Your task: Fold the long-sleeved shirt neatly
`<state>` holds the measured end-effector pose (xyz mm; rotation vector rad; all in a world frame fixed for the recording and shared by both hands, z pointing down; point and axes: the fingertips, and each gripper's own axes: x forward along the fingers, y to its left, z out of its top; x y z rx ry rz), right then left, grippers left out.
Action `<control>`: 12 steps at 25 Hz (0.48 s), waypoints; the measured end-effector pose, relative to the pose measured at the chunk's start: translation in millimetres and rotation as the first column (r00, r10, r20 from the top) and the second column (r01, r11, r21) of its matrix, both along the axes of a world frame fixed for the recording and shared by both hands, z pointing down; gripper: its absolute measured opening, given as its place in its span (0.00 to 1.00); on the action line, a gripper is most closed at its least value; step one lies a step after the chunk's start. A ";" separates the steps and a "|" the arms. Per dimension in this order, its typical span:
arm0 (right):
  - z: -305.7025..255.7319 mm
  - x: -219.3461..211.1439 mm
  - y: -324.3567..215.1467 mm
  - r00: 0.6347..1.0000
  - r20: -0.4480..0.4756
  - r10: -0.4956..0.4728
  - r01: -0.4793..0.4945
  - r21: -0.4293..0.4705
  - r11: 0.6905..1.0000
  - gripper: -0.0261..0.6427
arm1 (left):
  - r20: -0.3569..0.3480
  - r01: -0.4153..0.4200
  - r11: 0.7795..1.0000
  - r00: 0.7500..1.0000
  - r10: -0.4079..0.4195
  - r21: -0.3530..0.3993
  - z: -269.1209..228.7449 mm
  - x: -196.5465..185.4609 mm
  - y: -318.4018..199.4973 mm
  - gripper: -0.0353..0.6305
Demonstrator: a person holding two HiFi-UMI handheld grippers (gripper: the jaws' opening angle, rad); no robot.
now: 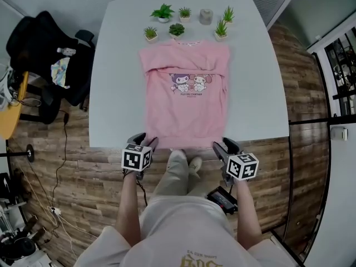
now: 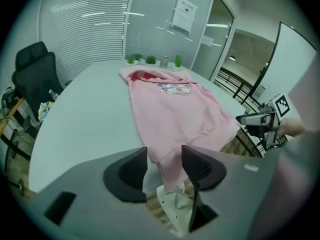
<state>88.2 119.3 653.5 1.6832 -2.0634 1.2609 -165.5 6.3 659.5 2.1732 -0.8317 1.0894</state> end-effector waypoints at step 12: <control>14.9 -10.3 -3.1 0.997 0.065 -0.035 0.038 -0.042 0.998 0.13 | 0.075 -0.033 0.998 0.997 0.037 -0.052 13.5 0.7 10.7 0.18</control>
